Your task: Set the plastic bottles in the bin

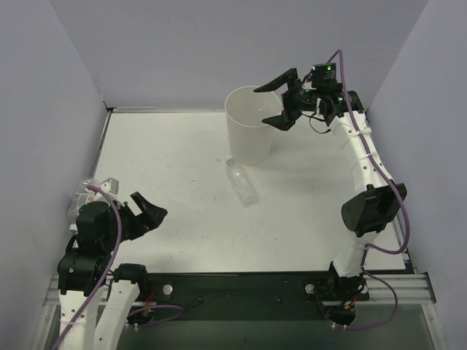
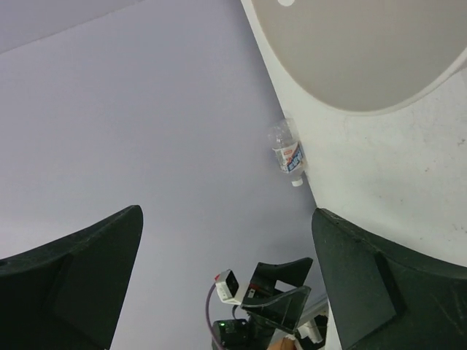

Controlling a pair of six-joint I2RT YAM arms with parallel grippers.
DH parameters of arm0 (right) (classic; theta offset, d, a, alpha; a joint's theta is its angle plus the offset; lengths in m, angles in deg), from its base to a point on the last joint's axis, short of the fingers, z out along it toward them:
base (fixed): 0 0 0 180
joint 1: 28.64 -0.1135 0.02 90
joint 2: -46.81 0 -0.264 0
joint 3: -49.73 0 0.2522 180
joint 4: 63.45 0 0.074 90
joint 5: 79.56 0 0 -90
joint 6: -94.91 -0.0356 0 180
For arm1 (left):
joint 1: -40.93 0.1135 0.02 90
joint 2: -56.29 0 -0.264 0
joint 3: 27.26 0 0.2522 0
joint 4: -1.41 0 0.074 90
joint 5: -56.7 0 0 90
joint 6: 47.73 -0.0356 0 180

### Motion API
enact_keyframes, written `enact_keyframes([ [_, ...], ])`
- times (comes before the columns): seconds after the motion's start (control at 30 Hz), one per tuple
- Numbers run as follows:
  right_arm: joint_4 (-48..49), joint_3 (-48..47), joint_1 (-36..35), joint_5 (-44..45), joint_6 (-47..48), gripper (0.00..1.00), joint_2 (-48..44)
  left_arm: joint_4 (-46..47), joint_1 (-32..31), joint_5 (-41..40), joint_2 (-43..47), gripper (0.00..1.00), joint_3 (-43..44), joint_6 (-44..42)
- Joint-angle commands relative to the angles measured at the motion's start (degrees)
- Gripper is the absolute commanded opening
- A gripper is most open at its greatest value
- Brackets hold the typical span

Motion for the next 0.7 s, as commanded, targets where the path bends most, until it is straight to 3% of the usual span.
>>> enact_keyframes([
  [0.0, -0.05, 5.51, 0.62, -2.41, 9.09, 0.93, -6.56, 0.30, 0.05, -0.74, -0.19, 0.98, 1.90, -1.31],
  [0.17, -8.05, 18.89, -0.25, 8.20, 32.00, 0.91, -16.68, -1.01, 0.05, -1.44, 0.34, 0.97, 2.17, -2.01],
  [0.27, -9.99, 27.68, -4.11, 19.62, 42.82, 0.91, -23.62, -0.93, 0.05, -1.36, 0.43, 0.97, 1.99, -2.10],
  [0.3, -10.08, 30.13, -5.34, 25.57, 44.96, 0.91, -26.51, -0.93, 0.05, -1.27, 0.17, 0.97, 1.99, -2.10],
  [0.43, -8.07, 40.68, -12.46, 34.84, 51.83, 0.91, -31.11, -0.05, -0.04, -0.83, -1.33, 0.97, 2.43, -2.45],
  [0.67, 0.10, 50.19, -19.84, 41.44, 55.78, 0.92, -32.35, -0.05, -0.04, -1.00, -4.31, 0.98, 4.97, -3.60],
])
